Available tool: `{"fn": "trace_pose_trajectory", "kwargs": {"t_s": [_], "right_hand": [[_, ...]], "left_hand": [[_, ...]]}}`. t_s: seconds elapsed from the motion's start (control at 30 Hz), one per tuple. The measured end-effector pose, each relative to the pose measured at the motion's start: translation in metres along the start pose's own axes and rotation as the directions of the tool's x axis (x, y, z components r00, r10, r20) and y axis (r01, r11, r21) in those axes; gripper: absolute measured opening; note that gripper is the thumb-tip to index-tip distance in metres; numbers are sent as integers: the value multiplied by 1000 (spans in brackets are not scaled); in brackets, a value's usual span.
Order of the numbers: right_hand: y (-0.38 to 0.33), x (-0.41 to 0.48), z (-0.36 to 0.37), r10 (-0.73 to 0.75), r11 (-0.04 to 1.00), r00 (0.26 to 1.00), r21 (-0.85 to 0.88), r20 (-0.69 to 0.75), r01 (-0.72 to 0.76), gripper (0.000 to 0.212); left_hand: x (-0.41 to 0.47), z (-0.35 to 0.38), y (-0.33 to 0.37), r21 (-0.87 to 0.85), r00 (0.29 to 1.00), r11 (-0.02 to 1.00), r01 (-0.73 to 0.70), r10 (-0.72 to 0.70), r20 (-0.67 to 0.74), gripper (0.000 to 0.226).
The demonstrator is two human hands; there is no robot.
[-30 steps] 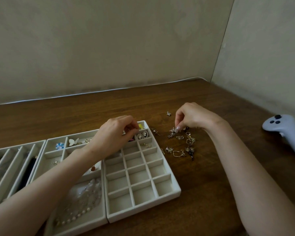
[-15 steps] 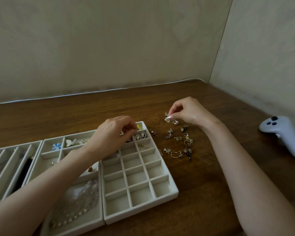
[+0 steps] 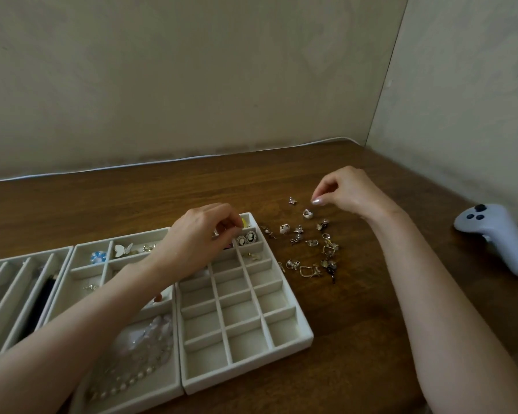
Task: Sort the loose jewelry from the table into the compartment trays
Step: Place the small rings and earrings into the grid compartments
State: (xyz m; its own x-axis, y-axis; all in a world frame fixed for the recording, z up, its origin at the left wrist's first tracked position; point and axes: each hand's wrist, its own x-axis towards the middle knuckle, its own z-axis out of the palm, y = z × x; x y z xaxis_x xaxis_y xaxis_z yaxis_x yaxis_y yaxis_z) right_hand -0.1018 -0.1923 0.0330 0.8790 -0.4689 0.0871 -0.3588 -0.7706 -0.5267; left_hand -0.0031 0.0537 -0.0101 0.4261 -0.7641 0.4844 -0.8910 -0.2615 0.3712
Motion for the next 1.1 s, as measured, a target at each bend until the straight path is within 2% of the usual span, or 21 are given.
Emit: {"fn": "trace_pose_trajectory", "kwargs": {"t_s": [0.13, 0.27, 0.4, 0.6, 0.67, 0.87, 0.97, 1.1], "right_hand": [[10, 0, -6, 118, 992, 989, -56, 86, -113, 7], [11, 1, -7, 157, 985, 972, -94, 176, -142, 9], [8, -1, -6, 143, 988, 965, -93, 221, -125, 3], [3, -3, -4, 51, 996, 984, 69, 171, -64, 9], [2, -5, -8, 46, 997, 979, 46, 197, -56, 10], [3, -9, -14, 103, 991, 909, -115, 405, -62, 11], [1, -10, -14, 107, 992, 890, -112, 444, -64, 16], [6, -9, -19, 129, 989, 879, -123, 459, -81, 12]], "left_hand": [[0, 0, 1, -16, 1000, 1000, -9, 9, 0, 7], [0, 2, 3, -44, 1000, 999, -10, 10, -4, 6], [1, 4, 6, -51, 1000, 999, -10, 10, 5, 7], [0, 4, 5, -55, 1000, 998, -9, 9, 13, 7], [0, 3, 5, -53, 1000, 998, -14, 15, 19, 8], [-1, 4, 7, -55, 1000, 998, -24, 25, 19, 8], [-1, 5, 8, -54, 999, 998, -33, 35, 28, 8], [-1, 5, 8, -54, 999, 998, -41, 43, 29, 10]]}}
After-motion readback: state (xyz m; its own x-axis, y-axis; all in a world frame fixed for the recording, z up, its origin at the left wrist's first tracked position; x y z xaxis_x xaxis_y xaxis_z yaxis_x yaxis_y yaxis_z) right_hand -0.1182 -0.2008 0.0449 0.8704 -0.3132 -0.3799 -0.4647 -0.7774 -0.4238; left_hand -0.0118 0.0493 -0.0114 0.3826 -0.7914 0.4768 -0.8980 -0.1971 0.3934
